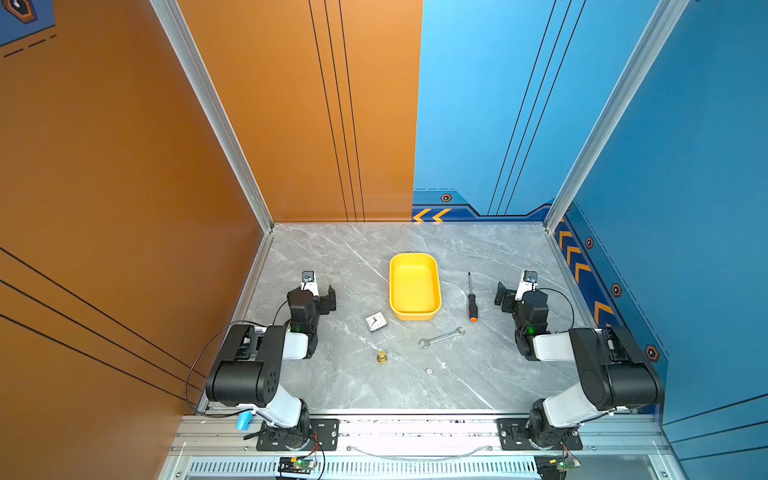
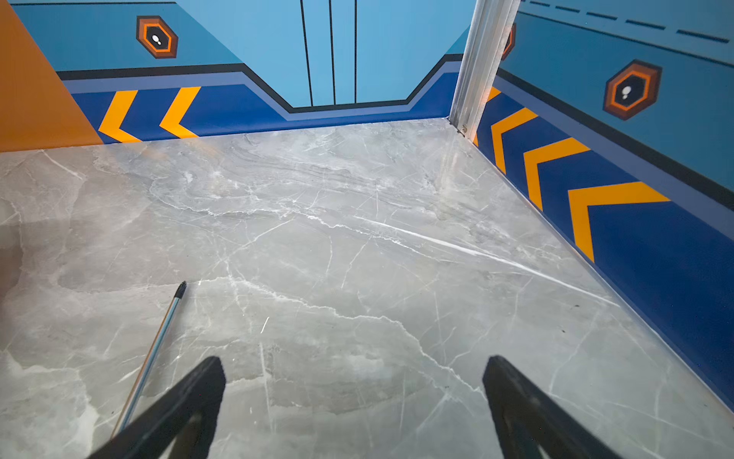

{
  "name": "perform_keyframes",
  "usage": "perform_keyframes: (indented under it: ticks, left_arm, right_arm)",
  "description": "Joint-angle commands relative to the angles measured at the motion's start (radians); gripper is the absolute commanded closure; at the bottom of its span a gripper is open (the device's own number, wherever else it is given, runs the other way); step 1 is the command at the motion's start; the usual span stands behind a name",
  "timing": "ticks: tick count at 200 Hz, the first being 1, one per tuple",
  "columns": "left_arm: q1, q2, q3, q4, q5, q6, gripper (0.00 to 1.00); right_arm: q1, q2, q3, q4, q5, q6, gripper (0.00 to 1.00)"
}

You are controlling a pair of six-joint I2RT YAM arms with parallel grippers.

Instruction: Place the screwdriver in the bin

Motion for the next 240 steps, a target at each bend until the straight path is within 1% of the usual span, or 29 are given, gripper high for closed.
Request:
perform_keyframes:
  ticks: [1,69,90,106,123,141,161,171,186,197,210,220,240]
  left_arm:
    - [0.004,-0.001,0.004,0.000,0.021,0.004,0.02]
    - [-0.003,0.000,0.005,0.000,0.004,0.007,0.02]
    - [-0.003,-0.002,0.003,0.001,0.023,0.012,0.02]
    - [-0.003,-0.004,0.004,0.001,0.028,0.015,0.02]
    - [-0.003,-0.027,0.024,-0.048,0.026,0.016,0.02]
    - [-0.003,-0.104,0.071,-0.194,0.033,0.018,0.02]
    - [-0.009,-0.204,0.134,-0.383,0.056,0.017,0.02]
    - [-0.006,-0.248,0.164,-0.463,0.103,-0.023,0.02]
    - [-0.007,-0.294,0.210,-0.567,0.229,-0.090,0.02]
    - [-0.011,-0.314,0.235,-0.613,0.317,-0.164,0.02]
    - [-0.021,-0.325,0.246,-0.633,0.397,-0.249,0.02]
    - [-0.027,-0.329,0.245,-0.640,0.435,-0.306,0.02]
    - [-0.037,-0.330,0.244,-0.658,0.498,-0.385,0.02]
  right_arm:
    - [-0.001,0.002,0.015,-0.030,-0.014,-0.001,0.00]
    - [-0.008,0.001,0.019,-0.035,-0.032,0.000,0.00]
    - [-0.006,-0.006,0.024,-0.047,-0.022,0.001,0.00]
    - [-0.003,-0.058,0.062,-0.154,0.007,0.006,0.00]
    - [-0.001,-0.137,0.132,-0.343,0.008,0.007,0.00]
    - [-0.001,-0.210,0.223,-0.569,-0.048,0.022,0.00]
    - [-0.001,-0.253,0.317,-0.780,-0.130,0.085,0.00]
    - [-0.001,-0.252,0.361,-0.877,-0.182,0.120,0.00]
    - [-0.001,-0.227,0.423,-0.992,-0.275,0.173,0.00]
    - [0.002,-0.199,0.455,-1.053,-0.359,0.208,0.01]
    - [0.013,-0.164,0.478,-1.098,-0.440,0.240,0.02]
    - [0.028,-0.140,0.490,-1.133,-0.461,0.262,0.03]
    - [0.067,-0.106,0.495,-1.168,-0.459,0.288,0.06]
